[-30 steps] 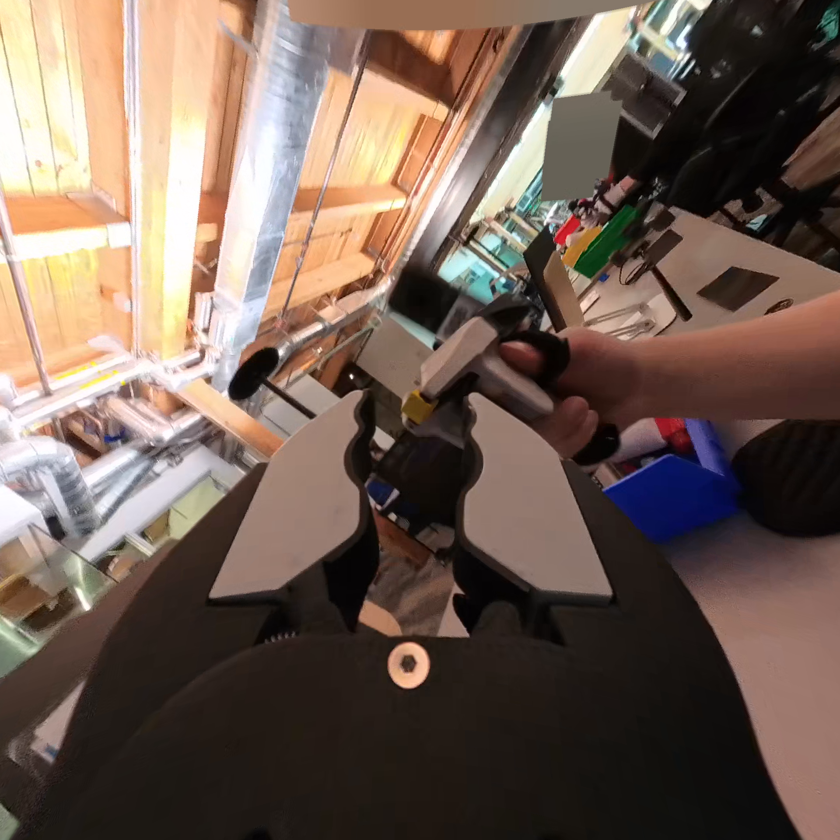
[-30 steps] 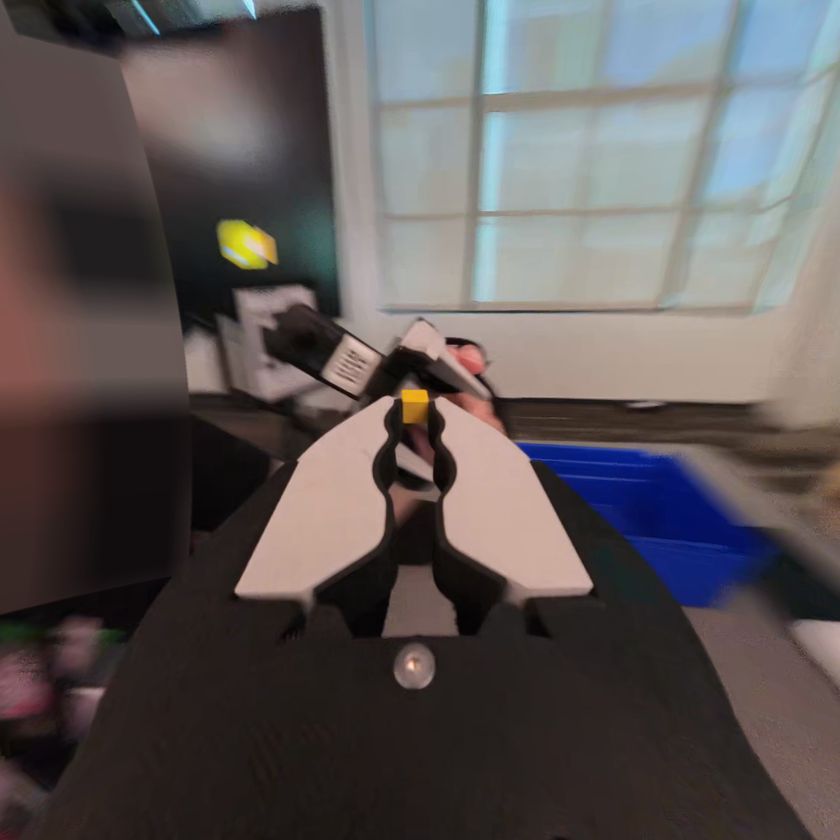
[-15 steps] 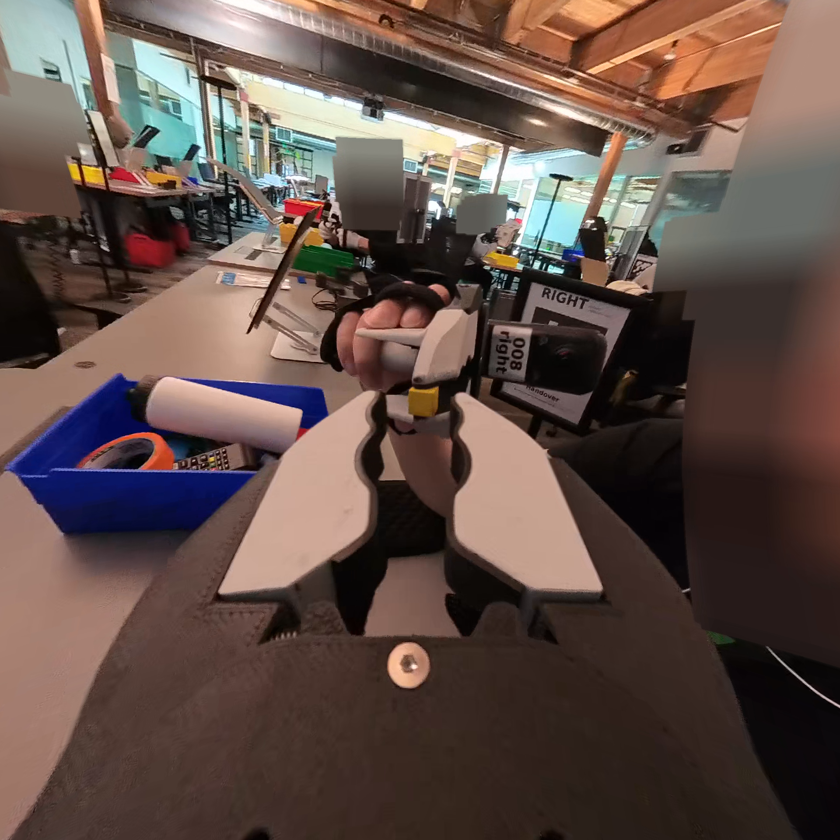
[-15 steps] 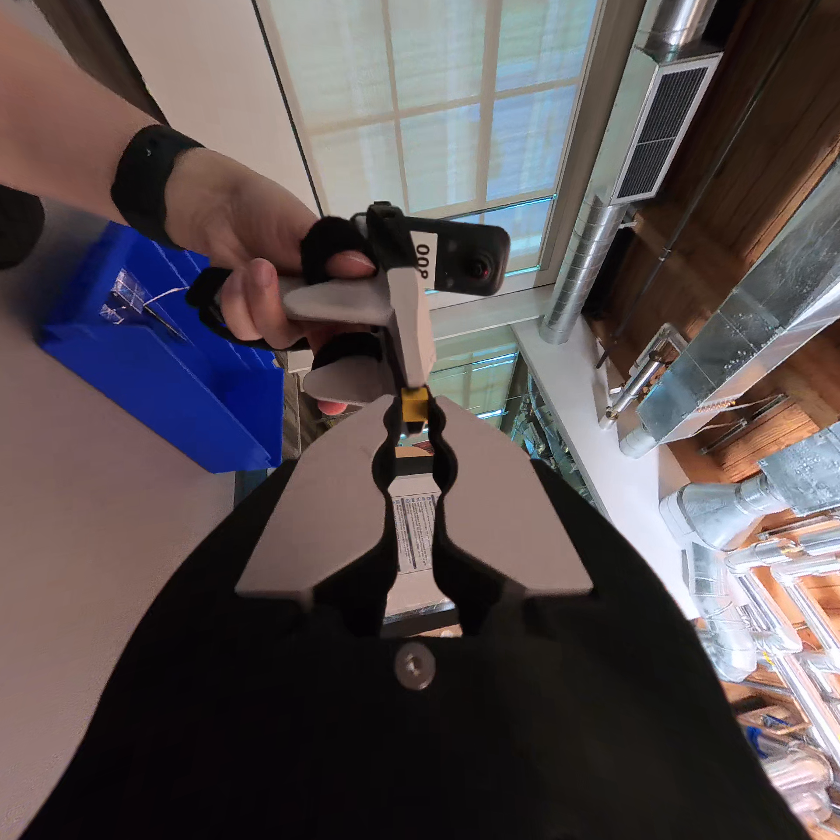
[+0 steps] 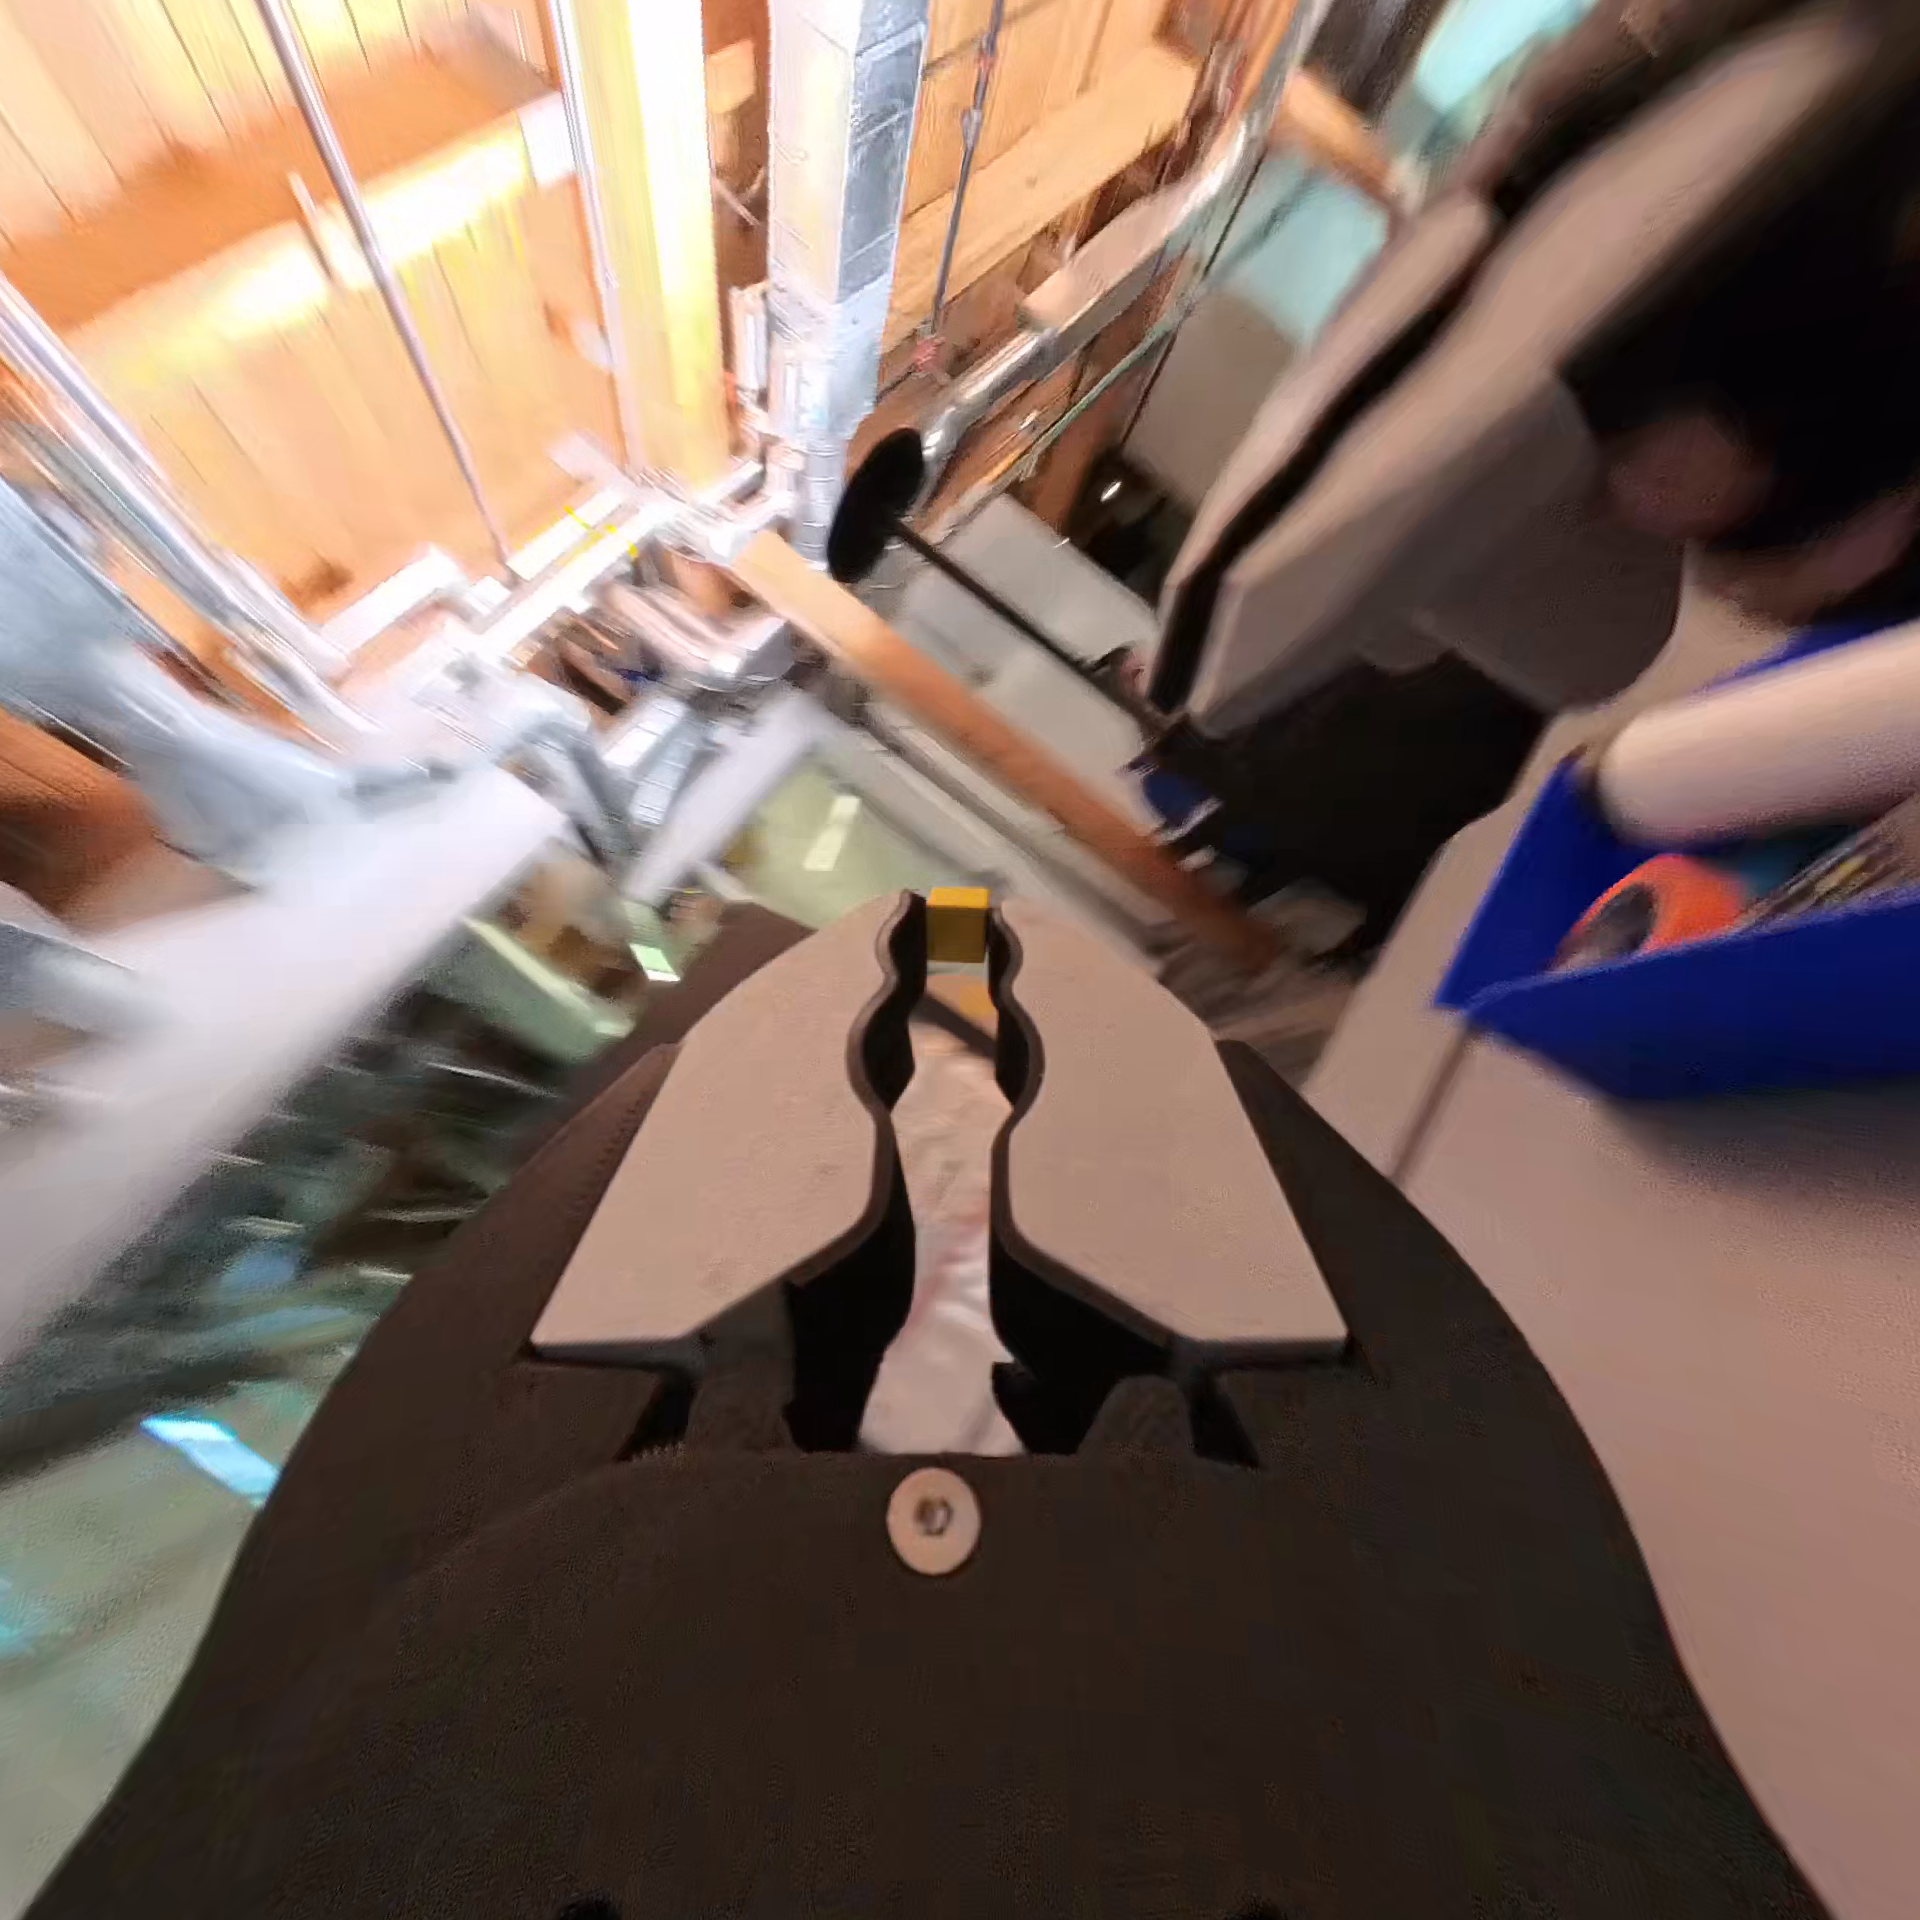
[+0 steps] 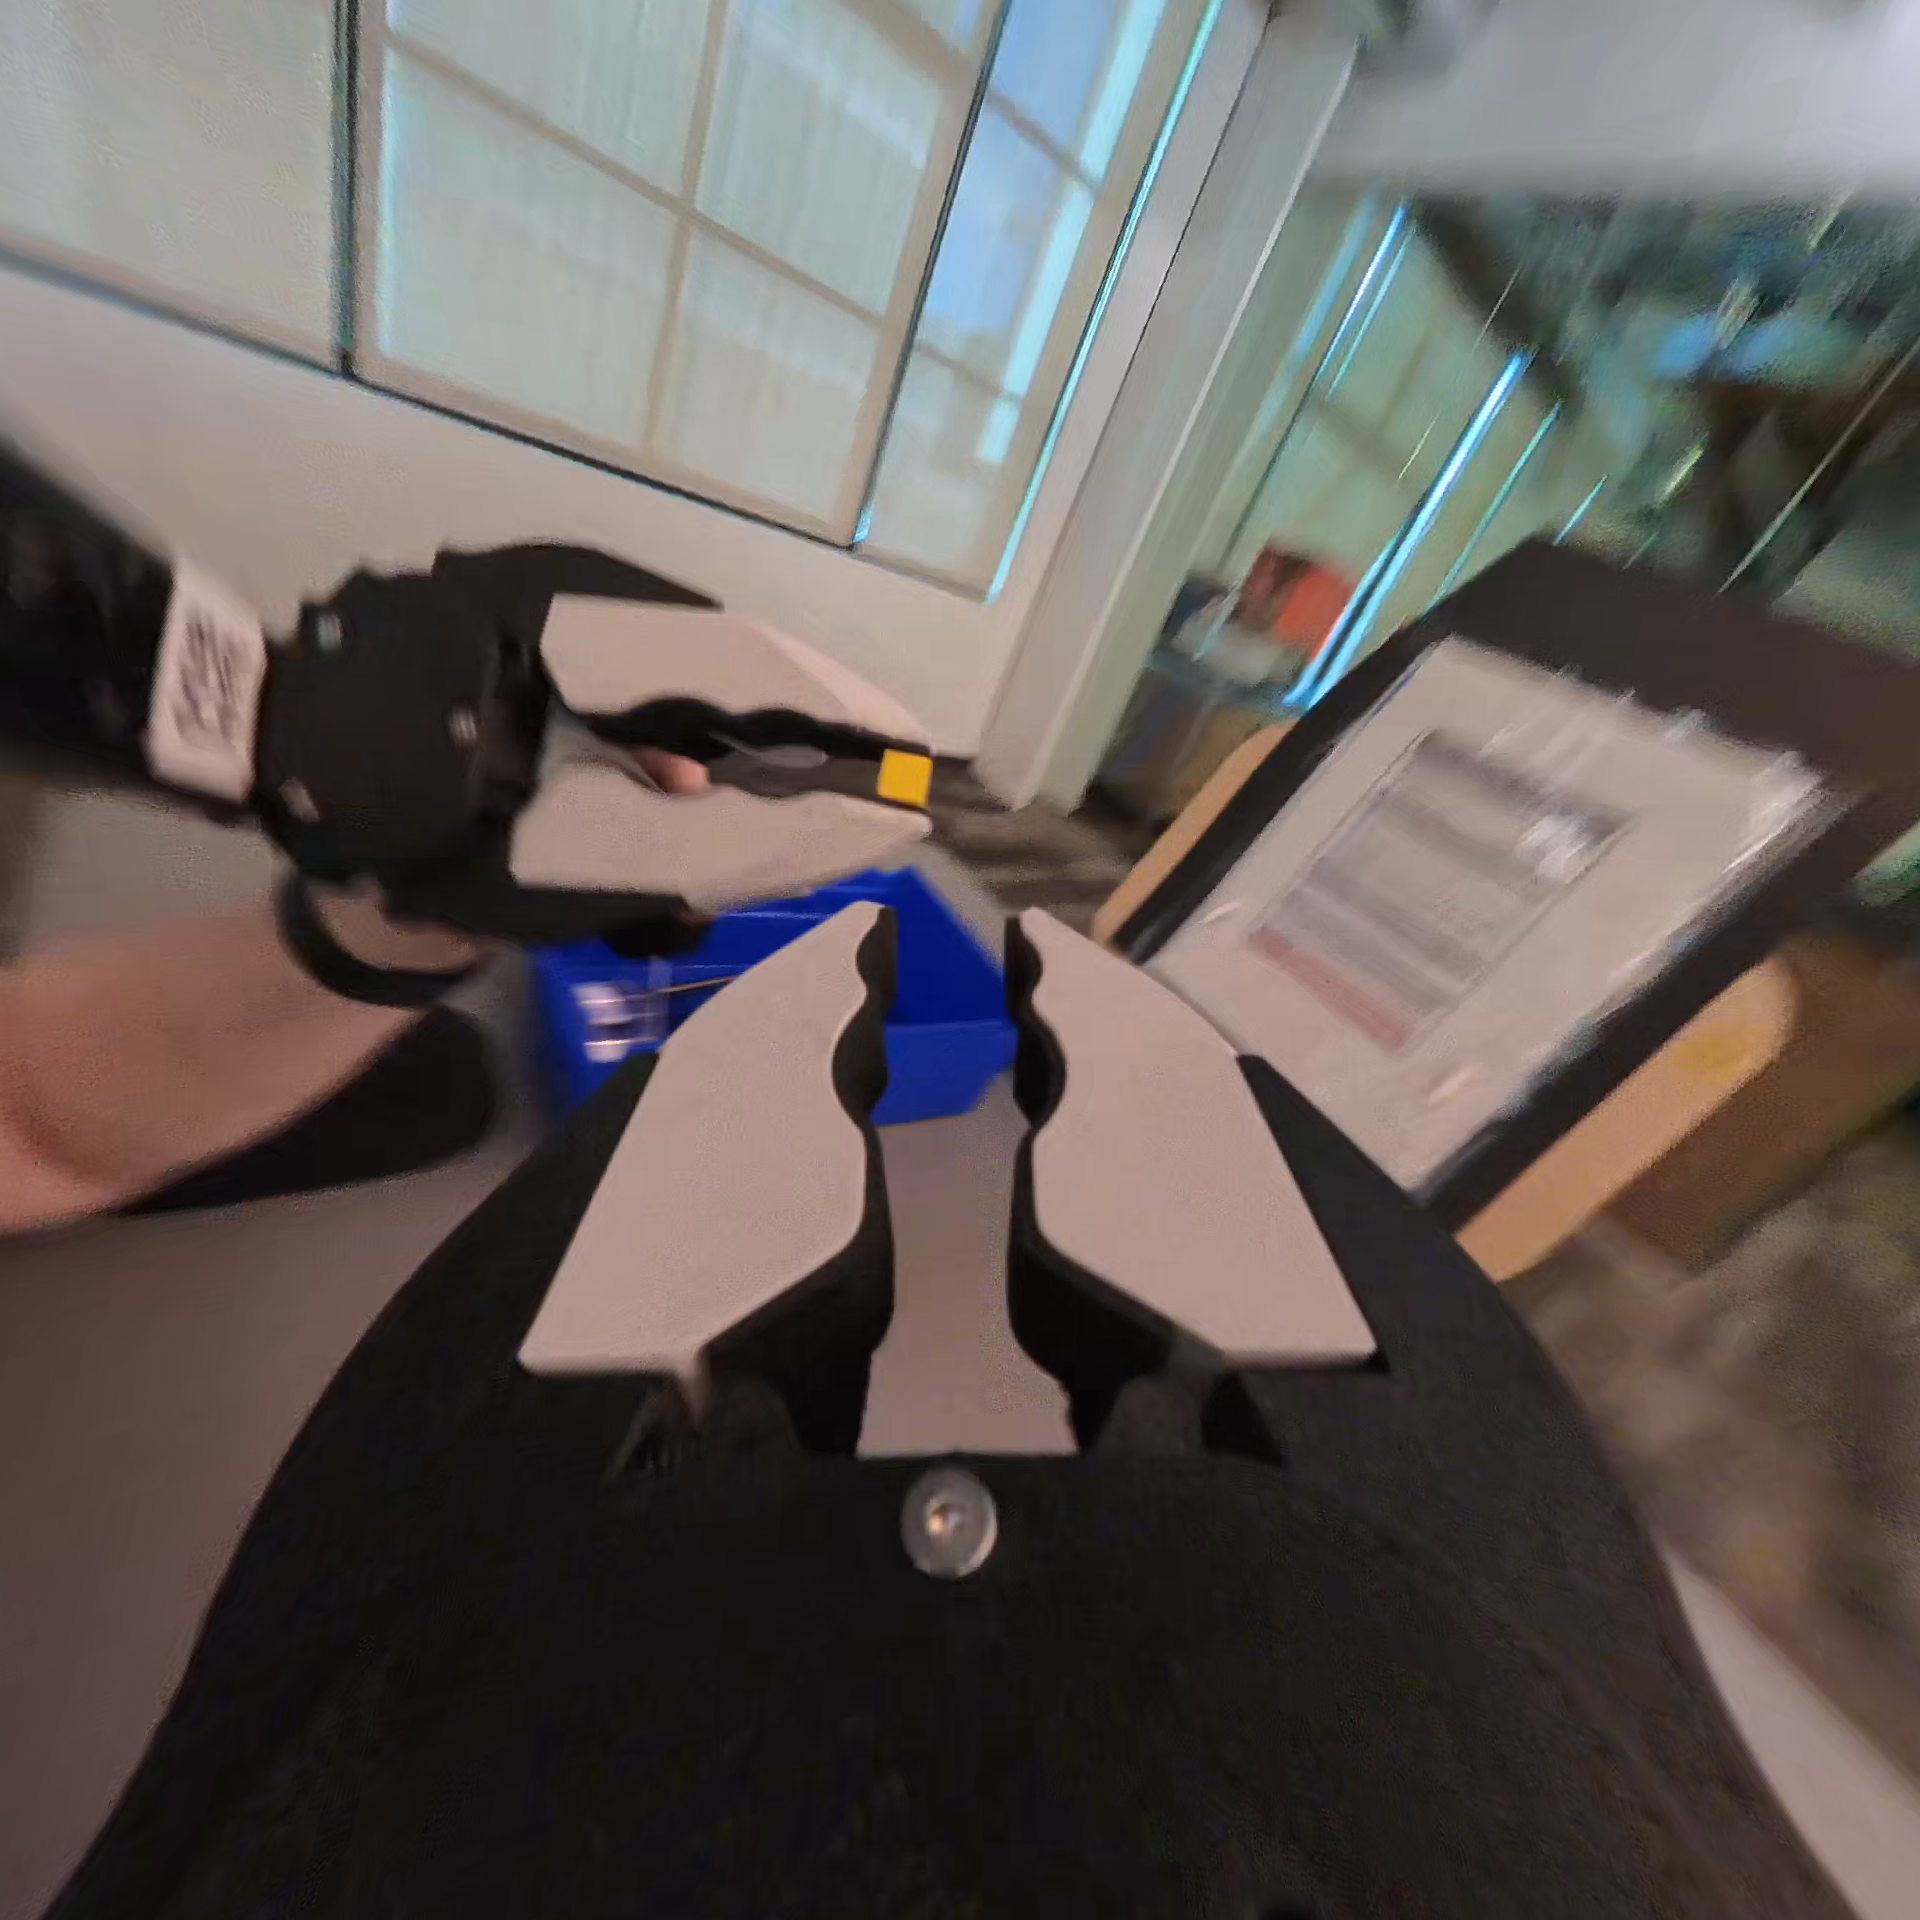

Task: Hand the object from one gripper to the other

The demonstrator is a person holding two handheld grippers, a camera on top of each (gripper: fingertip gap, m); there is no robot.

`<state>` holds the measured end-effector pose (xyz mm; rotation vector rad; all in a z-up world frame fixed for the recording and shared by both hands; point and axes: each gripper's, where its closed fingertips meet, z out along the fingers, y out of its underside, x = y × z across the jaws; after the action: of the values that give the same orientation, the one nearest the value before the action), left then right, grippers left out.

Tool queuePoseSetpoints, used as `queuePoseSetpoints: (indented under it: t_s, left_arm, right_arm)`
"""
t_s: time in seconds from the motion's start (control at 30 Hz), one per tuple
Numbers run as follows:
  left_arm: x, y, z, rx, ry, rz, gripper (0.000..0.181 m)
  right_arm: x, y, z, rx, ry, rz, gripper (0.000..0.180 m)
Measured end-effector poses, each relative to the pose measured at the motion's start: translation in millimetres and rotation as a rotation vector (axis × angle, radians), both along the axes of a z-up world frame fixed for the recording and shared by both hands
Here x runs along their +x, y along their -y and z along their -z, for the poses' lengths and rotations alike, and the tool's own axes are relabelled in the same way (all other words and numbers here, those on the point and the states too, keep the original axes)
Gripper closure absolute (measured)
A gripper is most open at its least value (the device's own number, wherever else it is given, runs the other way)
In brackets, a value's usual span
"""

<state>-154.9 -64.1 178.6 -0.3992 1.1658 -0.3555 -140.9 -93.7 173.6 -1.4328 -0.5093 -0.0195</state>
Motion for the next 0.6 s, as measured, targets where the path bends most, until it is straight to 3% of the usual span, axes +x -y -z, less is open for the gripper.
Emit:
queuePoseSetpoints:
  t_s: [0.03, 0.27, 0.5, 0.6]
  left_arm:
    - [3, 4, 4, 0.088, 0.003, -0.055, 0.17]
    - [23, 17, 25, 0.286, -0.019, -0.152, 0.171]
    - [26, 25, 31, 0.311, -0.034, -0.114, 0.171]
    - [23, 33, 29, 0.182, -0.04, 0.015, 0.168]
  right_arm:
    - [-3, -2, 5, -0.07, -0.065, -0.022, 0.155]
    - [3, -15, 20, -0.114, -0.024, 0.155, 0.156]
    - [0, -18, 28, -0.179, -0.061, 0.073, 0.162]
    - [-3, -12, 25, -0.18, -0.057, -0.018, 0.167]
